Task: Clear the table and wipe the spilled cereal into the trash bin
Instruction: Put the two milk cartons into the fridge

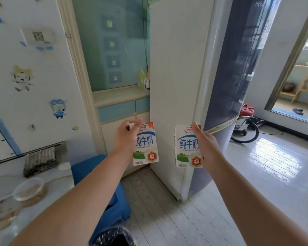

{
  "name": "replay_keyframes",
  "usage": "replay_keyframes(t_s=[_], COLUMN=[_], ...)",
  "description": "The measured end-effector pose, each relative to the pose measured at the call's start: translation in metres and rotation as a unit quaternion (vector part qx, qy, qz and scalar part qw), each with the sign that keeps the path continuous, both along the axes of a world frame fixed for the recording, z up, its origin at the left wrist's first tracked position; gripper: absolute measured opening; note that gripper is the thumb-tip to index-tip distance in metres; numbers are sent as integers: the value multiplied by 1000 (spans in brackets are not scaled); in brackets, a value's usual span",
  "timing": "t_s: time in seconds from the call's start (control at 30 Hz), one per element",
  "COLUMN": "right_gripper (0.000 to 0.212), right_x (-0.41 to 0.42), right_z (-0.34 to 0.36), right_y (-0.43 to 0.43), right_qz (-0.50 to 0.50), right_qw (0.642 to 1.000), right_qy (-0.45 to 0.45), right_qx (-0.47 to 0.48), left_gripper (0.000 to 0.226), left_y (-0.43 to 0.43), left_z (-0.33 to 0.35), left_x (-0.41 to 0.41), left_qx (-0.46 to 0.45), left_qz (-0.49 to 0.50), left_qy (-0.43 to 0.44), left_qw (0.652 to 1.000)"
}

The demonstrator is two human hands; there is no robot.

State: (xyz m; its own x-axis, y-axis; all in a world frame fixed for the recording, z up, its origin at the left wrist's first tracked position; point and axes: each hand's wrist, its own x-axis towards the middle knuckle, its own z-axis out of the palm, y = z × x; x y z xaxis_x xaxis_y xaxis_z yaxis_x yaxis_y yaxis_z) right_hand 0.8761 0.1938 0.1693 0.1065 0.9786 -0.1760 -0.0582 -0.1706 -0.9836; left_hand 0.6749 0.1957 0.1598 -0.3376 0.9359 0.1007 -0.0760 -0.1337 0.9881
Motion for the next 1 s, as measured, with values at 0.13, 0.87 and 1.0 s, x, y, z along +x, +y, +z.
replay_keyframes(t_s=[0.13,0.87,1.0], right_gripper=[33,40,42], right_x=[13,62,63], right_z=[-7,40,50], right_y=[52,299,319], right_qz=[-2,37,78], right_qw=[1000,997,994], right_qy=[-6,61,68], right_qx=[-8,27,23], left_gripper=[25,15,17], left_y=[53,297,315], left_z=[-5,35,41], left_x=[13,92,111], left_qx=[-2,-13,-19], left_qz=[9,-19,-15], left_qy=[19,-45,-27], left_qw=[1000,999,999])
